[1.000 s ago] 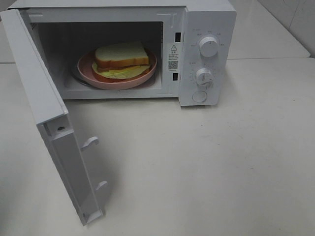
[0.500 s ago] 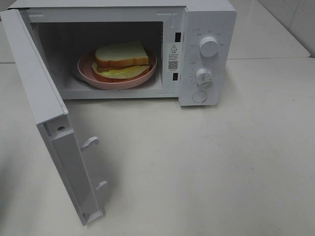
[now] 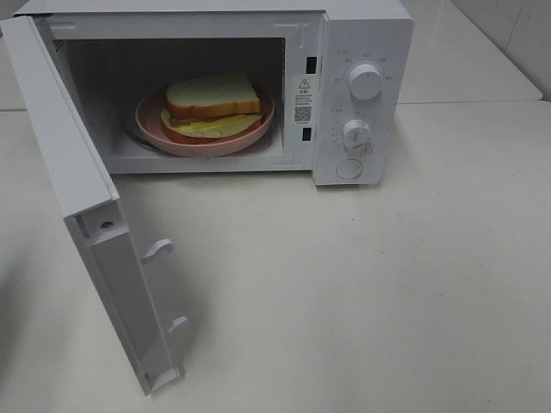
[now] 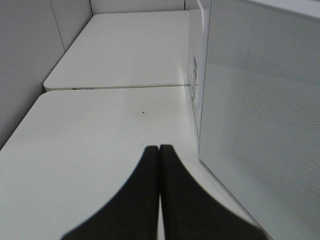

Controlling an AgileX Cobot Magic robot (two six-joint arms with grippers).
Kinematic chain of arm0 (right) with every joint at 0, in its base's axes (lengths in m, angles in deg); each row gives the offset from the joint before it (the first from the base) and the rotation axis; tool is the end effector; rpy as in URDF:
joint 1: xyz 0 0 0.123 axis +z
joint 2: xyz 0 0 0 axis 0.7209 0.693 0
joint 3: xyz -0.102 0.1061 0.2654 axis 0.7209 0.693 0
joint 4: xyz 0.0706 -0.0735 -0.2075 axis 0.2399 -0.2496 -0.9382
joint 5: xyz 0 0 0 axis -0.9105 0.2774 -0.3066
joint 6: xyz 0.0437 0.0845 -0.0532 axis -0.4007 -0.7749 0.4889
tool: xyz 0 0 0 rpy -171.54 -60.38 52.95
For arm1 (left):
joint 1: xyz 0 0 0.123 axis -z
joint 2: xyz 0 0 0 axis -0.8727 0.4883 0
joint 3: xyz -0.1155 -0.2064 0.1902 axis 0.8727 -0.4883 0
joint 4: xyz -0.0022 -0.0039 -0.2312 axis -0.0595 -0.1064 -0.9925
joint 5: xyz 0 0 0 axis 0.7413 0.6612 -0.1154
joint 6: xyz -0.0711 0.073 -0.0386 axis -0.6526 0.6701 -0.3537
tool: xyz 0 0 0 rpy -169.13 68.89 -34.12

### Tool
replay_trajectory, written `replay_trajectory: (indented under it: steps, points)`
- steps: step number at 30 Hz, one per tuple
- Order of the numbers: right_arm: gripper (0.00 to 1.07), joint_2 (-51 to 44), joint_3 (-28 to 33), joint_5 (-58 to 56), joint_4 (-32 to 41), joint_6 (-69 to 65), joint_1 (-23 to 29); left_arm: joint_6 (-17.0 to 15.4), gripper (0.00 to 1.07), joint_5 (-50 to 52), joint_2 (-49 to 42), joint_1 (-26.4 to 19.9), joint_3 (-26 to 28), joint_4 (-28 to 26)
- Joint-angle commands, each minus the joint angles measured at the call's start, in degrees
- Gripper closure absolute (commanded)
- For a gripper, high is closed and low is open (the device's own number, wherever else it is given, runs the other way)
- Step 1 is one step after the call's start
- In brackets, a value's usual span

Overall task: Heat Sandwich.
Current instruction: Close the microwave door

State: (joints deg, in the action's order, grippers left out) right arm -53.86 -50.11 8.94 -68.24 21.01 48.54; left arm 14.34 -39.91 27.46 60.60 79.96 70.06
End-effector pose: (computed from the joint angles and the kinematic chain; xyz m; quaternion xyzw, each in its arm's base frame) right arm -0.0260 -0.0108 0.2628 0.0162 0.8452 -0.0200 0.5339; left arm 0.1647 0.0015 0.2320 0.0110 0.7825 0.0166 0.6223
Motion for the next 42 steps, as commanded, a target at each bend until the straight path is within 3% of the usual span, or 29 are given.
replay_trajectory:
  steps: [1,8,14,23,34,42]
  points:
    - [0.36,-1.7,0.1,0.5,-0.2,-0.1,-0.3,-1.5,1.07,3.5,4.2,-0.2,1.0,2.9]
    - [0.36,-1.7,0.1,0.5,-0.2,-0.1,-0.3,-9.8,1.07,11.9,12.9,-0.2,2.3,14.4]
    - [0.36,-1.7,0.1,0.5,-0.2,-0.1,-0.3,-12.0,1.07,19.8,18.7,-0.2,2.9,19.2]
    - [0.36,-1.7,0.1,0.5,-0.2,-0.1,-0.3,-10.0,1.07,22.7,26.5,5.9,8.2,20.1]
    - [0.36,-1.7,0.1,0.5,-0.2,-0.1,-0.3,-9.9,1.07,25.9,32.9,11.4,11.9,19.8]
    - [0.36,-1.7,0.1,0.5,-0.2,-0.1,-0.3,-5.2,1.07,25.6,35.6,18.0,14.2,13.0]
